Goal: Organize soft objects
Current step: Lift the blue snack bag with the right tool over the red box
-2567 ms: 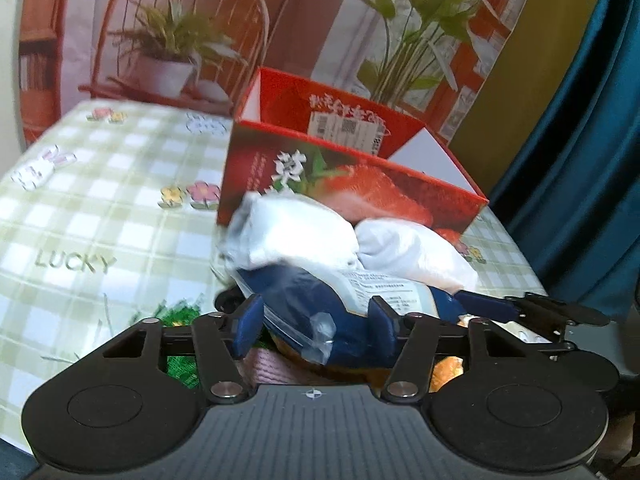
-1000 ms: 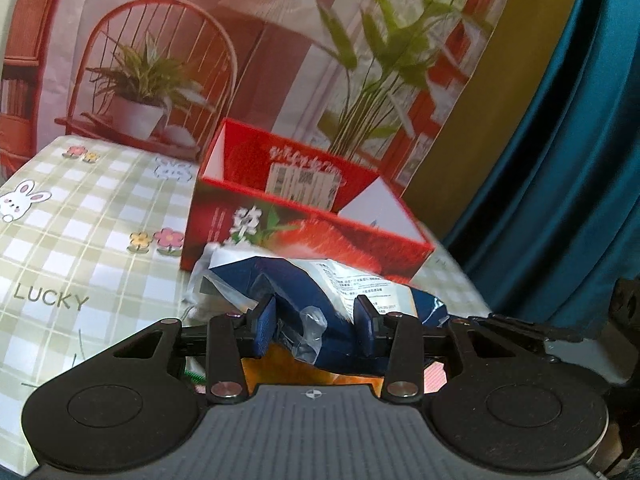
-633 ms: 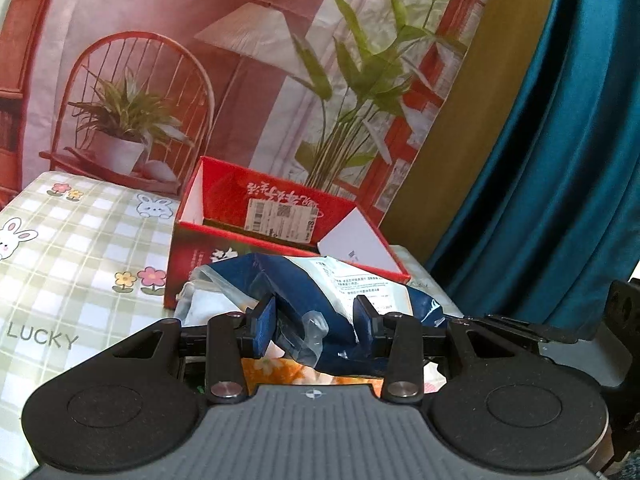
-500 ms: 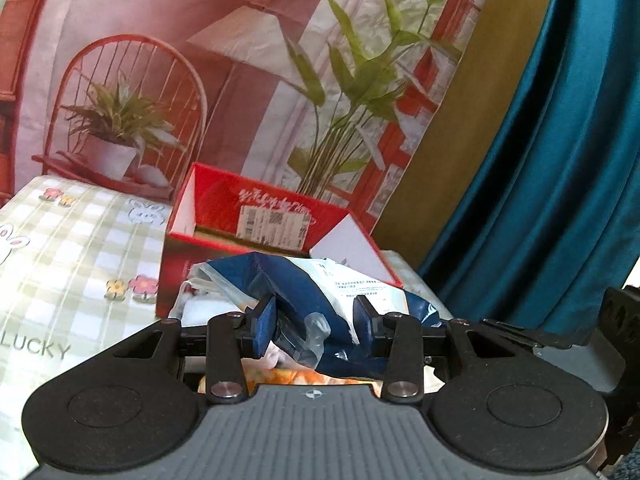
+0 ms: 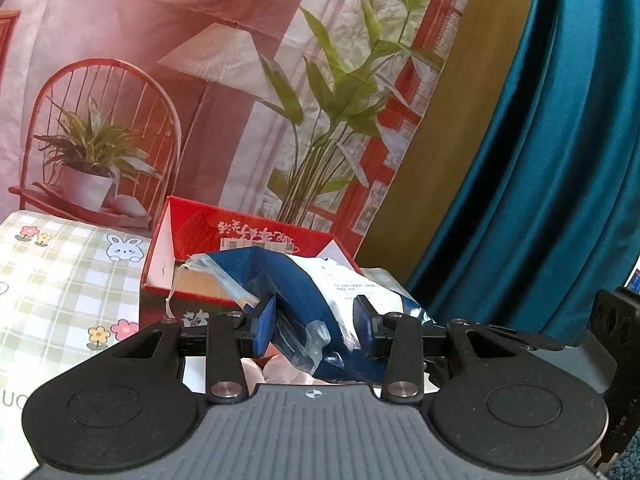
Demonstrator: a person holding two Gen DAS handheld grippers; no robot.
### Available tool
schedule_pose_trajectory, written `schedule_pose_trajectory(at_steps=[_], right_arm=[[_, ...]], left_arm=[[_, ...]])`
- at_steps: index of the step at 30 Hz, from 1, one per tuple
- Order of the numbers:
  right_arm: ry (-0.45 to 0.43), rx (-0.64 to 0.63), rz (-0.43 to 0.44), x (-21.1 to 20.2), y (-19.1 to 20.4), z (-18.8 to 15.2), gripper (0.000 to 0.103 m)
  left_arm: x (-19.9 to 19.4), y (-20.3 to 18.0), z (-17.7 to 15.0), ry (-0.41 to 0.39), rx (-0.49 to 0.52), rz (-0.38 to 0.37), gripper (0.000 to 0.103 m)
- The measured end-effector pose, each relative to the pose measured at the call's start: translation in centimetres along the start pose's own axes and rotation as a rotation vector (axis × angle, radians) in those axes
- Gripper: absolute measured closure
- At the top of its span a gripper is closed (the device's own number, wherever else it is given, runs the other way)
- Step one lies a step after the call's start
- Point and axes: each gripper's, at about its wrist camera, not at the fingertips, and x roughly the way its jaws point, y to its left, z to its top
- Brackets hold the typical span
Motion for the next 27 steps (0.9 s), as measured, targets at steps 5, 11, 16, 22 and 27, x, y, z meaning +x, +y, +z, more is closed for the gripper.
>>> schedule_pose_trajectory(at_steps=[5, 11, 16, 22, 27], right_arm=[[-0.012, 0.004, 0.014, 1.1, -0.8, 1.1, 0.067], [-0.037, 0.024, 0.026, 2.6, -2.3, 3.3, 0.067], [-0.044, -0.001, 0.009, 4.9, -3.9, 5.5, 0.067], [0.005, -0.017, -0.021, 9.6, -6.6, 7.5, 0.067], [0.063, -0.03, -0.048, 13.8, -7.9, 8.0, 0.067]], left_arm=[[0.6, 0.8, 1.6, -0.009, -0.014, -0.019, 0.06], [2.4, 0.9, 4.2, -0.015, 0.019, -0.041, 0.06], [5.7, 1.9, 6.7, 0.015, 0.023, -0.052, 0.06], [11.1, 3.9, 9.0, 0.09, -0.017, -0.06, 0.06], [15.4, 6.1, 9.3, 0.164, -0.031, -0.025, 0.06]])
